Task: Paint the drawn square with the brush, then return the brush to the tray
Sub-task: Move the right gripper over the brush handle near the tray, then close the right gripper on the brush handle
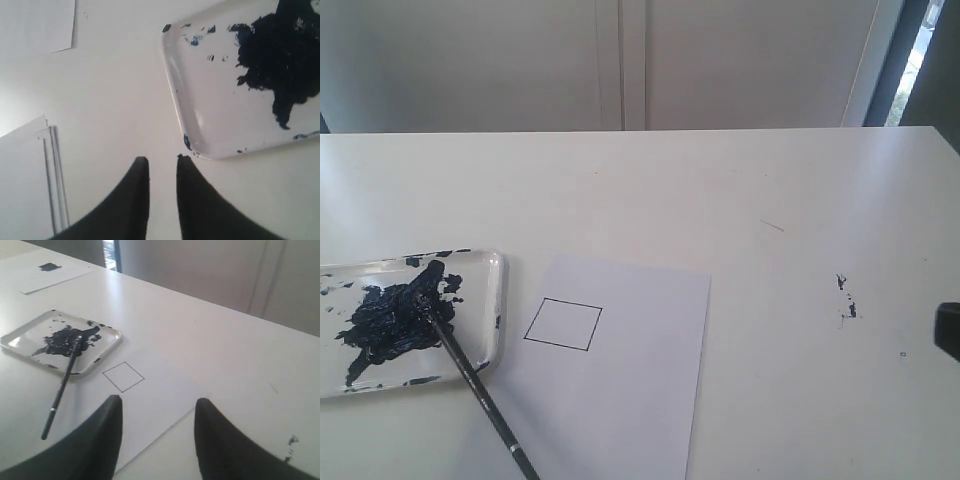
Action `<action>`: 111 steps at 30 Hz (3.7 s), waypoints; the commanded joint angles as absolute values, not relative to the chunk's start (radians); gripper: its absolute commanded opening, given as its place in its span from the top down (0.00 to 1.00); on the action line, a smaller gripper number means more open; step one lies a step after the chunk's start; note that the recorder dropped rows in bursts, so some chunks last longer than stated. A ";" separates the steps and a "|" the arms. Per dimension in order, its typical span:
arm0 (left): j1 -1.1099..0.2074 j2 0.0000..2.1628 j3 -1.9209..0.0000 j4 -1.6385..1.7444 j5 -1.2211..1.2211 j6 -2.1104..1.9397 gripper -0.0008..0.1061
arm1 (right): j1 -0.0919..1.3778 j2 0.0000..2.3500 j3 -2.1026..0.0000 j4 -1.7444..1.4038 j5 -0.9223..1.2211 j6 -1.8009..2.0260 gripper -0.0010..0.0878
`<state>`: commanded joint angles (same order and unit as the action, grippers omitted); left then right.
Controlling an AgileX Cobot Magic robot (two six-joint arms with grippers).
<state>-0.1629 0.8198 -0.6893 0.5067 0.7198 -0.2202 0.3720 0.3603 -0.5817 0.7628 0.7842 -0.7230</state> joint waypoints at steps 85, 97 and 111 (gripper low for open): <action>-0.163 0.442 -0.536 0.046 0.777 0.101 0.99 | 1.122 1.947 -1.295 0.360 0.422 -0.146 0.47; -0.163 0.442 -0.536 0.027 0.779 0.101 0.99 | 1.202 1.947 -1.293 0.088 0.514 0.211 0.51; -0.163 0.408 -0.536 0.023 0.785 0.106 0.99 | 1.310 2.001 -1.265 -0.344 0.449 0.659 0.54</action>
<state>-0.1629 0.4080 -0.5362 0.0227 0.7852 0.1061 1.3097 2.0014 -1.2647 -0.3442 0.4494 0.6588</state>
